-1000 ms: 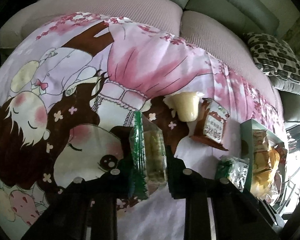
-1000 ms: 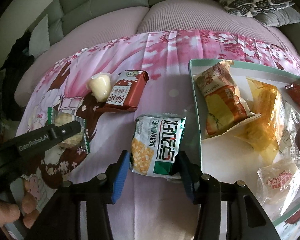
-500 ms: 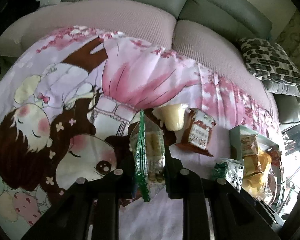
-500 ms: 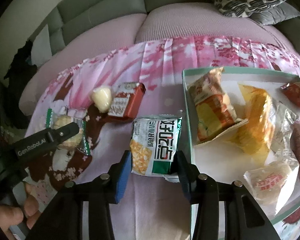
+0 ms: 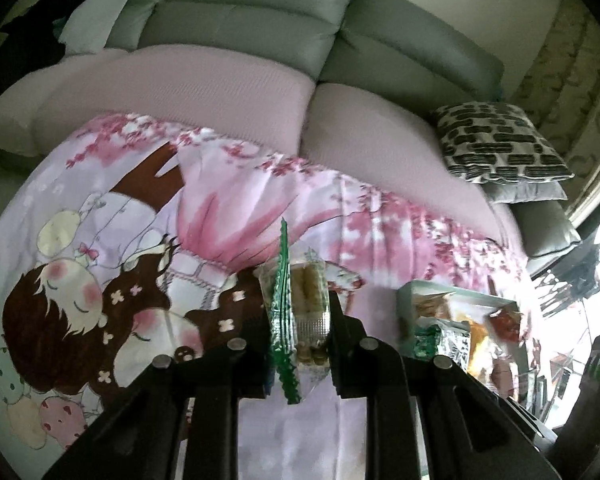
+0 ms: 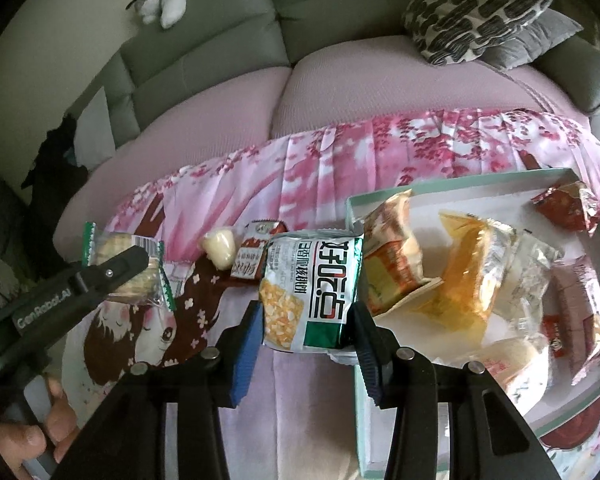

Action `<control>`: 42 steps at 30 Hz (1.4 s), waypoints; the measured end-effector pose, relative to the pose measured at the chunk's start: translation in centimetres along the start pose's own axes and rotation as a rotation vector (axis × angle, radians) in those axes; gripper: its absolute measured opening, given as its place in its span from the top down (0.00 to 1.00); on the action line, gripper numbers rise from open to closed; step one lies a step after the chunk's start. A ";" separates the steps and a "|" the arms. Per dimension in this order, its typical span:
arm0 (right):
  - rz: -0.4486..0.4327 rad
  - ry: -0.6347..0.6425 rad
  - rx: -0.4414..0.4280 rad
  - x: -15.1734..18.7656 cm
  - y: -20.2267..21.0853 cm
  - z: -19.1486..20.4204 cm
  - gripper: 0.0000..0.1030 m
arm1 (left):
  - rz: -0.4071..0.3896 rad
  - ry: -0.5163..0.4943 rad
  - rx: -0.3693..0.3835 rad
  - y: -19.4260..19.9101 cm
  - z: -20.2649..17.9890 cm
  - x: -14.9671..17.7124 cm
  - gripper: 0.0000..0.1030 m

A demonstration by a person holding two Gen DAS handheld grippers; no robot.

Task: Organize snacks
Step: 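Lift and carry the bread and corn snack bag over the tray with both grippers, then open both grippers to drop the bread and corn snack bag into the tray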

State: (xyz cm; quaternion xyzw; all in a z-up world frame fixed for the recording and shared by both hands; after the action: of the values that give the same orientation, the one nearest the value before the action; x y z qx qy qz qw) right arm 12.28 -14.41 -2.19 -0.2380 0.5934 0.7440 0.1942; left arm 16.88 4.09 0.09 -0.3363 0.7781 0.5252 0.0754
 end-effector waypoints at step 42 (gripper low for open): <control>-0.004 -0.383 0.240 3.7 4.8 -17.5 0.54 | 0.322 -0.302 0.175 -6.6 -12.9 12.0 0.78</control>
State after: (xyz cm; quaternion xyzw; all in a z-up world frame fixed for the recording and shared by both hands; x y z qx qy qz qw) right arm 8.67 -32.50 -3.73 -0.0688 0.6296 0.6993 0.3315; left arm 14.71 -13.89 -5.01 -0.1177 0.8441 0.5055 0.1349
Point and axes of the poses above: each gripper's, at about its wrist camera, not at the fingertips, and y roughly against the way its jaws point, z to its left, x to its underside, the point moved 3 cm from there along -y, roughly the way its jaws point, and after that the axes turned 15 degrees about y, right-handed, at the moved point
